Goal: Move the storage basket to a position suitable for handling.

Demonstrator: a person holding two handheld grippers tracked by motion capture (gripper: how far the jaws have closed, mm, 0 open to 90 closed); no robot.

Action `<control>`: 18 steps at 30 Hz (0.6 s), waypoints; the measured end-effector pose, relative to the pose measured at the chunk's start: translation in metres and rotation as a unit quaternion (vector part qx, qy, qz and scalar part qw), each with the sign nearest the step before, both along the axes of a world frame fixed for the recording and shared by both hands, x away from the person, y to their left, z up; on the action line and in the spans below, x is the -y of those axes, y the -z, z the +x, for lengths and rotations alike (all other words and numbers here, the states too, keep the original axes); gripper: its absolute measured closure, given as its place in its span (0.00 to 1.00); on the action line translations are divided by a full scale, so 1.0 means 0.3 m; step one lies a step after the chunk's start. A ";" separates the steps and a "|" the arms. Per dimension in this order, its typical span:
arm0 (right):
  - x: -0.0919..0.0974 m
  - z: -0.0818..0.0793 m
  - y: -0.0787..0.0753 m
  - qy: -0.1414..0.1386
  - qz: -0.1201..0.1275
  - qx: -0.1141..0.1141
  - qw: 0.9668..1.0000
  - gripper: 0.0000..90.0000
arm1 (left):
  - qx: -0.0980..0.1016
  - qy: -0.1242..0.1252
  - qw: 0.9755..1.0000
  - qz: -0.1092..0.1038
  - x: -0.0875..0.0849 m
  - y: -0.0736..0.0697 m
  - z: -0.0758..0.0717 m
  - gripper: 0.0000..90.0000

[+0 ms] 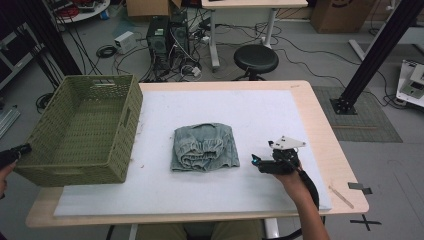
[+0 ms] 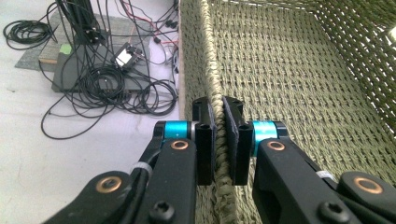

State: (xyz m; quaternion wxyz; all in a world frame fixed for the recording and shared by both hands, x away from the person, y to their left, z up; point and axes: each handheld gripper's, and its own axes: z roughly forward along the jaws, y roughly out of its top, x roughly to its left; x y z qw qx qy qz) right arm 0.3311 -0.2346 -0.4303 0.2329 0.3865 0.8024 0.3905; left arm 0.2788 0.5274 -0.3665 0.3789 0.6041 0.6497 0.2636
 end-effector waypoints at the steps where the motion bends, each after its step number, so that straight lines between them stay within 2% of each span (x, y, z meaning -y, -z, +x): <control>1: 0.000 0.000 0.000 -0.001 0.000 0.000 1.000 0.23 | 0.000 0.000 1.000 -0.001 -0.002 0.001 -0.002 0.93; 3: 0.000 -0.001 0.001 -0.001 -0.001 0.000 1.000 0.23 | 0.003 0.000 1.000 -0.006 -0.005 0.004 -0.003 0.93; 7: 0.004 -0.003 0.001 0.000 0.000 0.000 1.000 0.23 | 0.007 0.004 1.000 0.001 -0.004 0.004 -0.004 0.92; 8: 0.005 -0.004 0.000 0.000 0.000 0.000 1.000 0.23 | 0.020 0.005 1.000 0.008 -0.003 0.003 -0.009 0.91; 9: 0.006 -0.005 -0.001 0.000 0.000 -0.001 1.000 0.23 | 0.043 0.006 0.999 -0.001 -0.005 0.000 -0.018 0.86; 10: 0.007 -0.006 -0.002 0.001 0.002 0.001 1.000 0.23 | 0.053 0.007 0.999 -0.006 -0.007 -0.003 -0.021 0.76; 12: 0.010 -0.006 -0.004 0.002 0.001 0.003 1.000 0.23 | 0.103 0.017 0.995 -0.011 -0.003 -0.025 -0.039 0.62; 14: 0.012 -0.007 -0.006 0.002 0.002 0.003 1.000 0.23 | 0.138 0.025 0.990 -0.017 0.003 -0.053 -0.051 0.48; 15: 0.012 -0.008 -0.006 0.003 0.002 0.003 1.000 0.23 | 0.157 0.033 0.987 -0.022 0.007 -0.069 -0.057 0.43; 16: 0.012 -0.008 -0.006 0.001 0.001 0.003 1.000 0.23 | 0.179 0.044 0.982 -0.030 0.013 -0.091 -0.064 0.42; 18: 0.012 -0.009 -0.008 0.001 0.001 0.003 1.000 0.23 | 0.198 0.054 0.978 -0.037 0.027 -0.120 -0.068 0.34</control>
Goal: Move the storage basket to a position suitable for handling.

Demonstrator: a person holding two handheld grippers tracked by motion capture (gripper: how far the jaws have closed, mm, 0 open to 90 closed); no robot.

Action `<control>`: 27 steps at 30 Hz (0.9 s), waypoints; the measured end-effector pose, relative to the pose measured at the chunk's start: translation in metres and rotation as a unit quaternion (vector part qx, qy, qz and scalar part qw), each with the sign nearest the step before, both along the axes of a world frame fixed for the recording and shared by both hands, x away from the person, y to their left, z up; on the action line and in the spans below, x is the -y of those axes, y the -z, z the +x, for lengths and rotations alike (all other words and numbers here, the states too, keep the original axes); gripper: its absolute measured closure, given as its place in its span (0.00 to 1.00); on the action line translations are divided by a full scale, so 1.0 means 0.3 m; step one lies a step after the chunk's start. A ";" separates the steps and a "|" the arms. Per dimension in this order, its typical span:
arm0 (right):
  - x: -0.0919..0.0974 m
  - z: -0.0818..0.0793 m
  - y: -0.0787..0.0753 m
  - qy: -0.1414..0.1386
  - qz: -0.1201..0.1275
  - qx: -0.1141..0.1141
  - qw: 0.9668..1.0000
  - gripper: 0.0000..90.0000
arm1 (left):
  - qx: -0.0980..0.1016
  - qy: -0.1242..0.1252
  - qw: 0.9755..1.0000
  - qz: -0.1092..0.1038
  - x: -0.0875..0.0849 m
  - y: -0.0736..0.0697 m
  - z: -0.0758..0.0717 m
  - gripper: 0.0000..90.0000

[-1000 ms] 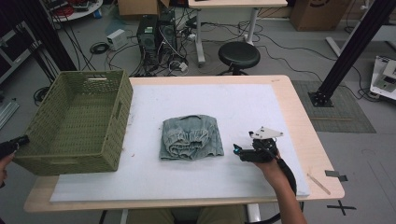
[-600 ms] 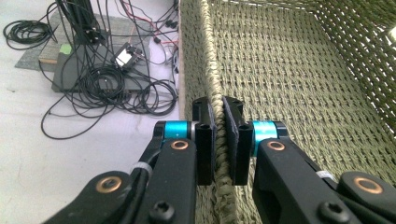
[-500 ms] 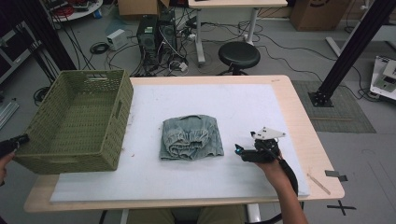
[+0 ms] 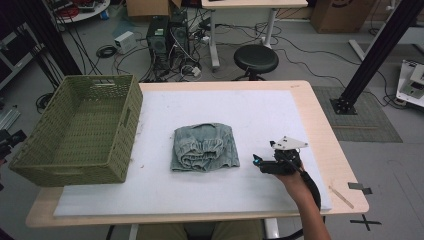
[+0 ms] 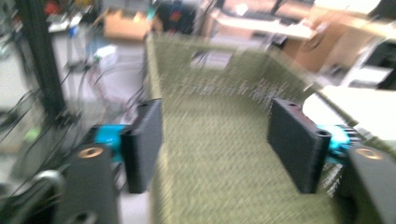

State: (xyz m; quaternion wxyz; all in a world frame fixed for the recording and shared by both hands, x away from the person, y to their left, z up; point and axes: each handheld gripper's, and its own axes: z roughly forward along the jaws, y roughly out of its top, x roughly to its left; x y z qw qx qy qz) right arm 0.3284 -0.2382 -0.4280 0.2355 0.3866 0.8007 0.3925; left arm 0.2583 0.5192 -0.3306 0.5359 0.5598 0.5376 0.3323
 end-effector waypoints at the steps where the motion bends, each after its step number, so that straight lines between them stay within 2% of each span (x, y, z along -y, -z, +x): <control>1: 0.000 0.000 -0.001 -0.001 0.000 0.001 1.000 0.23 | 0.006 0.011 1.000 0.001 0.014 -0.017 0.001 0.29; 3: 0.000 -0.001 -0.003 -0.001 0.001 0.001 1.000 0.23 | 0.007 0.023 1.000 0.013 0.037 -0.036 0.006 0.26; 9: -0.008 0.002 -0.003 -0.009 0.001 0.001 1.000 0.23 | 0.018 0.065 0.998 0.014 0.127 -0.052 0.047 0.26; 13: -0.006 0.003 -0.005 -0.010 0.005 0.002 1.000 0.23 | 0.024 0.102 0.994 0.016 0.195 -0.048 0.074 0.26; 18: 0.000 0.002 -0.005 -0.008 0.006 0.002 1.000 0.23 | 0.024 0.131 0.991 0.018 0.268 -0.058 0.103 0.26; 20: 0.001 0.001 -0.006 -0.008 0.006 0.002 1.000 0.23 | 0.024 0.147 0.989 0.020 0.297 -0.065 0.110 0.26; 22: 0.002 0.001 -0.006 -0.009 0.006 0.003 1.000 0.23 | 0.020 0.169 0.985 0.023 0.328 -0.072 0.118 0.26; 24: 0.002 0.000 -0.007 -0.009 0.008 0.003 1.000 0.23 | 0.020 0.179 0.983 0.029 0.360 -0.076 0.126 0.26; 27: 0.000 0.000 -0.009 -0.012 0.007 0.005 1.000 0.23 | 0.022 0.199 0.979 0.023 0.410 -0.076 0.140 0.26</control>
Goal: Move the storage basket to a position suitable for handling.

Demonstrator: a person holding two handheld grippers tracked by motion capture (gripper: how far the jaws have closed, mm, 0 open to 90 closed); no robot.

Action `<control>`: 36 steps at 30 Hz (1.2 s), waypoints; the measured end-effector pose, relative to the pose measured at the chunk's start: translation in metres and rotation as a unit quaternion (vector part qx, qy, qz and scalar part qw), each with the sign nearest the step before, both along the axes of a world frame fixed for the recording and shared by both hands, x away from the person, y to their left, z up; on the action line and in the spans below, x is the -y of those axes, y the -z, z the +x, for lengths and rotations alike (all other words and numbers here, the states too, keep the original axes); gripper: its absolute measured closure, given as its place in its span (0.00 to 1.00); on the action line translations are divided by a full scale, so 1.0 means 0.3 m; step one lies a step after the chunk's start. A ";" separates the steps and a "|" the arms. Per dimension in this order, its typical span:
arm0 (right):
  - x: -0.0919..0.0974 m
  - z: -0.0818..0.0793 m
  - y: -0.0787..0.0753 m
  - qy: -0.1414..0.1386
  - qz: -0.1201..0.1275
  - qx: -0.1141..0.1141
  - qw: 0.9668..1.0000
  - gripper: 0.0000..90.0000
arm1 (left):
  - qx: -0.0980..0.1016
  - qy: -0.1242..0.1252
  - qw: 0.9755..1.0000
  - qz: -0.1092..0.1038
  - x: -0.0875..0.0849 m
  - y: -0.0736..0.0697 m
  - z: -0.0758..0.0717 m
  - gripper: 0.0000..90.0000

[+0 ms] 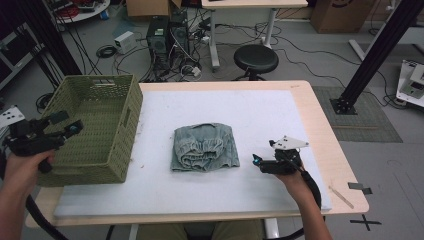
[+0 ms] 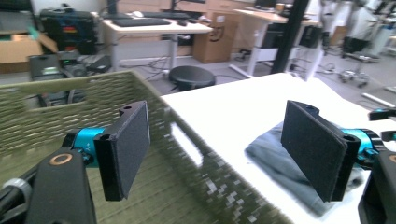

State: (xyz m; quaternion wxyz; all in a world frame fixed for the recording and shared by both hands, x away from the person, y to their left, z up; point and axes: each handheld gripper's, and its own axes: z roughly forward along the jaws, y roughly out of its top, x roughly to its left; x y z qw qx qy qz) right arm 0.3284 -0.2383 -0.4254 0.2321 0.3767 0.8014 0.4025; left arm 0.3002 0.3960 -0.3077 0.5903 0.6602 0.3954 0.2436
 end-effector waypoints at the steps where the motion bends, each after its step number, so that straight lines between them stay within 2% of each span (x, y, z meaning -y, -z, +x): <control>1: -0.001 -0.001 -0.001 0.000 0.000 -0.001 1.000 0.23 | 0.001 0.004 1.000 0.000 0.013 0.001 0.003 0.26; 9: -0.006 0.001 0.000 -0.002 0.001 -0.001 1.000 0.23 | 0.002 0.041 0.999 -0.003 0.150 -0.001 0.031 0.26; 11: -0.006 0.001 -0.002 -0.004 0.002 0.000 1.000 0.23 | -0.001 0.043 0.999 -0.001 0.179 0.001 0.039 0.26; 16: -0.010 0.001 -0.003 -0.006 0.009 -0.001 1.000 0.23 | 0.002 0.047 0.999 -0.015 0.260 0.005 0.051 0.26; 20: -0.012 0.002 -0.003 -0.007 0.010 -0.001 1.000 0.23 | 0.005 0.058 0.998 -0.005 0.347 0.008 0.060 0.26; 25: -0.010 0.002 -0.005 -0.008 0.010 0.002 1.000 0.23 | 0.002 0.056 0.998 0.008 0.439 0.020 0.078 0.26; 31: -0.008 -0.001 -0.007 -0.009 0.014 0.001 1.000 0.23 | -0.002 0.052 0.999 0.009 0.506 0.045 0.101 0.26; 36: -0.007 -0.001 -0.008 -0.009 0.015 0.001 1.000 0.23 | -0.003 0.054 0.998 0.019 0.557 0.070 0.110 0.26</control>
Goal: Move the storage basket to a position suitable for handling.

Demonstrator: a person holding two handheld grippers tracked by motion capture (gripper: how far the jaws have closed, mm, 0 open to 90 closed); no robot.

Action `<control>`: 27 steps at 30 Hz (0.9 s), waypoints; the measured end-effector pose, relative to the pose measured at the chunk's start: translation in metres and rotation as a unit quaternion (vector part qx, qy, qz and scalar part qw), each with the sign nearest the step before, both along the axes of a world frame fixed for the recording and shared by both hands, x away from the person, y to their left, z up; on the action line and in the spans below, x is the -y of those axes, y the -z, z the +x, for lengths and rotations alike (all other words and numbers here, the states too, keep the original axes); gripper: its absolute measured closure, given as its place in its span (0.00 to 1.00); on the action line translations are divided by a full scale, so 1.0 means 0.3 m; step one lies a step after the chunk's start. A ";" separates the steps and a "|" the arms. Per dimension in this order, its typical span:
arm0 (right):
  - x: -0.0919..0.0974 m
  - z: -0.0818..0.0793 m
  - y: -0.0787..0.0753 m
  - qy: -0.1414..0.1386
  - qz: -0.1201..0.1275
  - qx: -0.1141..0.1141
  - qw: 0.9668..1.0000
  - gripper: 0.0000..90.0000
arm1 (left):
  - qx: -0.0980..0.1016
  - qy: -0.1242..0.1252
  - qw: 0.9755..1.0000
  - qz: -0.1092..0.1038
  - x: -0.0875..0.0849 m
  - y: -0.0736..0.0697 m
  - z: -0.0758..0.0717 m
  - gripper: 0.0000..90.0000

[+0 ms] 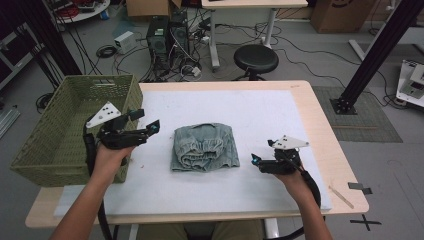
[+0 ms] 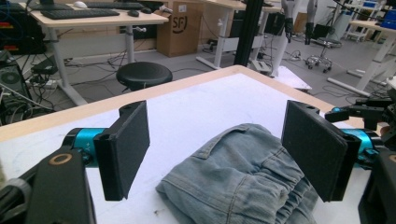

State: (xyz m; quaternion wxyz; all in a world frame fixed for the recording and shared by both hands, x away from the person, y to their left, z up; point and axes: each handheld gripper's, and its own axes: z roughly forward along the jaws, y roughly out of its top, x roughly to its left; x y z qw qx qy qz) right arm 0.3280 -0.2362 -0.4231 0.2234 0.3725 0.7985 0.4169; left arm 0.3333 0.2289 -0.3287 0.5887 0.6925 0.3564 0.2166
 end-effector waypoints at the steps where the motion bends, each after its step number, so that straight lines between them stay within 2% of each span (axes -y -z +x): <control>1: 0.000 0.000 0.000 -0.001 0.000 0.001 1.000 0.23 | 0.000 0.002 1.000 0.000 0.010 0.008 0.002 0.26; 11: 0.001 0.000 -0.002 -0.002 -0.003 0.003 1.000 0.23 | -0.007 0.033 0.999 -0.002 0.101 0.078 0.024 0.26; 15: 0.003 0.000 -0.003 -0.001 -0.005 0.003 1.000 0.23 | -0.005 0.039 0.999 0.011 0.129 0.097 0.032 0.26; 27: 0.011 -0.004 -0.007 0.003 -0.003 0.004 1.000 0.23 | -0.031 0.043 0.999 0.013 0.154 0.179 0.079 0.26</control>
